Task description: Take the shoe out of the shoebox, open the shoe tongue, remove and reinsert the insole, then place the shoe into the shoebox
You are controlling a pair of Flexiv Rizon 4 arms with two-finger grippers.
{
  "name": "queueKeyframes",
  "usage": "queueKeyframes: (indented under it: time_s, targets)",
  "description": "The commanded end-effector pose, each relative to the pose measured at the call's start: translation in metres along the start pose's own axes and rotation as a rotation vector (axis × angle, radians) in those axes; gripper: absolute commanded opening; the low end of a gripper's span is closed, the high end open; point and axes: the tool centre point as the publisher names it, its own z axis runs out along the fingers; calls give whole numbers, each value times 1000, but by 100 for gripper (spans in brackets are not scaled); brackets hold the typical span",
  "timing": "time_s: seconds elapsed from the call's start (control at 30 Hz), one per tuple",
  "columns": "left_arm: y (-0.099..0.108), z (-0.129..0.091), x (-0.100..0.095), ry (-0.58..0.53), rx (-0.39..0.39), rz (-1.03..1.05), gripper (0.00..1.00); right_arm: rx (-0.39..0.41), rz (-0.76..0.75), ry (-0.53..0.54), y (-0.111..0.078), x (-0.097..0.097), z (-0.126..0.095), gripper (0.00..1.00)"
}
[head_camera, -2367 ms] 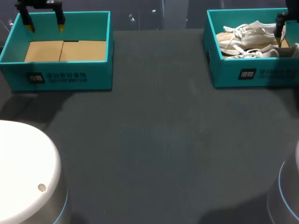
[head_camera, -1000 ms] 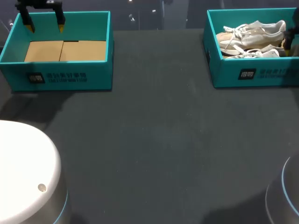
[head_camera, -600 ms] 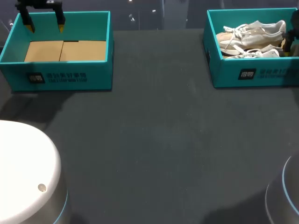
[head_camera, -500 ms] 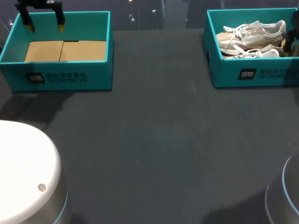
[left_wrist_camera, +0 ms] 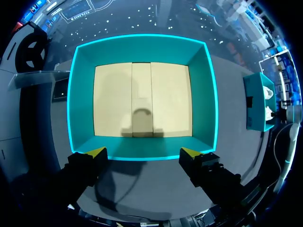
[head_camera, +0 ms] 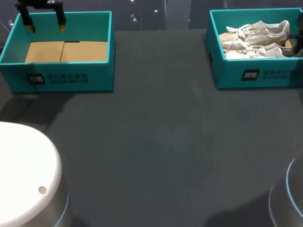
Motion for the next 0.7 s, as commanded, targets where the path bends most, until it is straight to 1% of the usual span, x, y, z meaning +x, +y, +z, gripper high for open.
queueKeyframes:
  time_s: [0.03,0.37,0.7]
  targets:
    - [0,0,0,-1,0,0,100,-9,10,21,0,0,-4,0]
    - [0,0,0,-1,0,0,100,-31,18,37,-4,-5,-21,0]
    - [0,0,0,-1,0,0,100,-37,9,-1,2,-5,-56,0]
